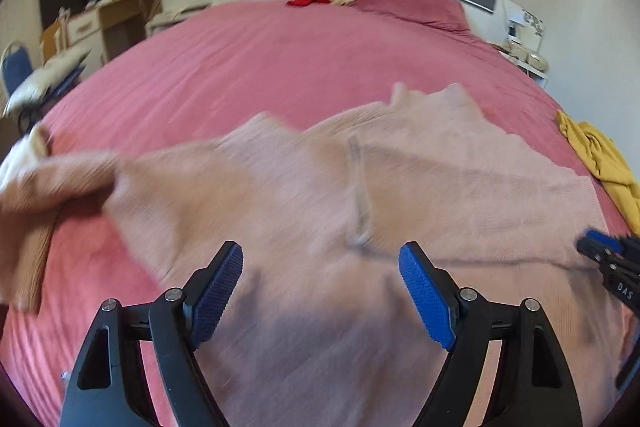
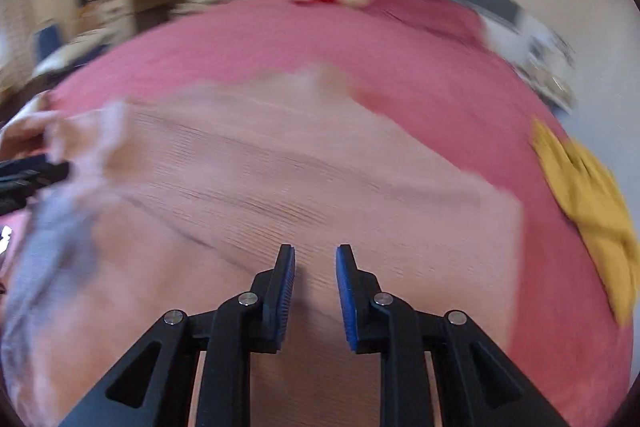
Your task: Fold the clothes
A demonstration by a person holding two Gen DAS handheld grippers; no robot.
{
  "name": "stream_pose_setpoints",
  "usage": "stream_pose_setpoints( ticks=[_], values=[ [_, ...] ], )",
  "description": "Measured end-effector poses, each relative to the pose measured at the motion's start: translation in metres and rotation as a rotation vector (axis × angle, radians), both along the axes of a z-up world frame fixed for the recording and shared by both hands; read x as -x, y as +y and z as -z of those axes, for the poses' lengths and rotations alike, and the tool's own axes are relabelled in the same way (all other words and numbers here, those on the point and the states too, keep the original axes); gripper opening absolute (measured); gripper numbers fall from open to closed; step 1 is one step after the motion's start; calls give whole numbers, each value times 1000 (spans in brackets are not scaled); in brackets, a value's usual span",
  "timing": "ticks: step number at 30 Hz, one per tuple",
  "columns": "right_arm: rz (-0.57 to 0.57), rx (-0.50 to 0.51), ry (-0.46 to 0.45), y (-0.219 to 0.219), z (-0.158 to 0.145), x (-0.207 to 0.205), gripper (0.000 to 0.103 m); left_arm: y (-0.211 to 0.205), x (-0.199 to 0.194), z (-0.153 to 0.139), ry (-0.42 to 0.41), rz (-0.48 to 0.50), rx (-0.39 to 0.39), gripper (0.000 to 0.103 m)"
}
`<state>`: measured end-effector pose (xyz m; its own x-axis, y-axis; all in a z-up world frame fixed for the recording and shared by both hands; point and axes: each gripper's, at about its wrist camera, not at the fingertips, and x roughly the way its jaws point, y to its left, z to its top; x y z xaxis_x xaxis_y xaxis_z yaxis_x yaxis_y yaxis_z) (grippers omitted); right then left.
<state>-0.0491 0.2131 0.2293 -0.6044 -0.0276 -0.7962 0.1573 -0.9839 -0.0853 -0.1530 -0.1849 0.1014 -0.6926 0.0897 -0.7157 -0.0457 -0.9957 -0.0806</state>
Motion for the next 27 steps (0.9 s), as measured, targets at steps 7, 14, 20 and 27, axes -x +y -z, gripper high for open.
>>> stream_pose_setpoints(
  ticks=[7, 14, 20, 27],
  values=[
    [292, -35, -68, 127, 25, -6, 23, 50, 42, 28, -88, 92, 111, 82],
    [159, 97, 28, 75, -6, 7, 23, 39, 30, 35, -120, 51, 76, 82],
    [32, 19, -91, 4, 17, 58, 23, -5, 8, 11, -96, 0, 38, 82],
    [-78, 145, -5, -77, -13, 71, 24, -161, -15, -15, -64, -283, -111, 82]
  ],
)
